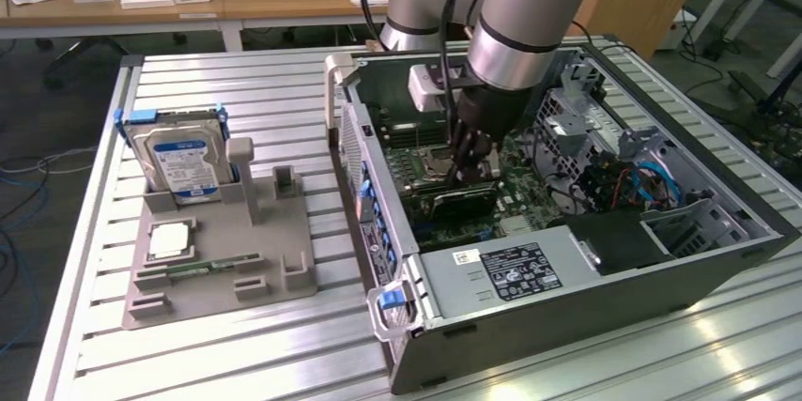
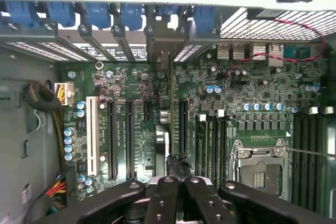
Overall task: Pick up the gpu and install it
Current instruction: 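Press down on the gpu until it lock into place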
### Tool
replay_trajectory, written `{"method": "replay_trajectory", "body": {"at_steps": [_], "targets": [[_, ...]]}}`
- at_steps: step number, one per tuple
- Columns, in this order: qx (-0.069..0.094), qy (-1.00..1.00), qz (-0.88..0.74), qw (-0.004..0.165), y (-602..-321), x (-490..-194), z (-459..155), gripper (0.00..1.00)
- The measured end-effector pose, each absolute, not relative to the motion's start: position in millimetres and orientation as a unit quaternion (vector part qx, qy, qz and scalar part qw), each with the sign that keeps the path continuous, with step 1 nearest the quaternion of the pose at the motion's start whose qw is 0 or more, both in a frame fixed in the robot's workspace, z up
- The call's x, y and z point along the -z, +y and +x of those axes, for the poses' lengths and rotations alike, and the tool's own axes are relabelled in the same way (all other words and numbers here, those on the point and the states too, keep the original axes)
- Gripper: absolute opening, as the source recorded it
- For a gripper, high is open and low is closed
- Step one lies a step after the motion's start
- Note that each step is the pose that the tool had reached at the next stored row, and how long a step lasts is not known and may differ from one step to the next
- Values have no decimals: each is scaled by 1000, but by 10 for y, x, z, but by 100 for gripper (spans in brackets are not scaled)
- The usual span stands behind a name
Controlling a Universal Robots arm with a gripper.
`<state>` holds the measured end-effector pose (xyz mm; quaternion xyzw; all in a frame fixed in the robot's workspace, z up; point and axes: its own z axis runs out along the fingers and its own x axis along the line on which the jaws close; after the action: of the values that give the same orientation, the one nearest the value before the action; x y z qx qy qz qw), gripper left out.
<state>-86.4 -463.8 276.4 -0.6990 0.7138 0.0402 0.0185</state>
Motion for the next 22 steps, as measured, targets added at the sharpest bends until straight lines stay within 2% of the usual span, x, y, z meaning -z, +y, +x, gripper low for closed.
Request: {"method": "replay_trajectory", "body": {"at_steps": [15, 22], "targets": [[-40, 714, -699, 18, -4638, -3150, -864, 11], [-40, 714, -699, 18, -4638, -3183, -864, 11]]}}
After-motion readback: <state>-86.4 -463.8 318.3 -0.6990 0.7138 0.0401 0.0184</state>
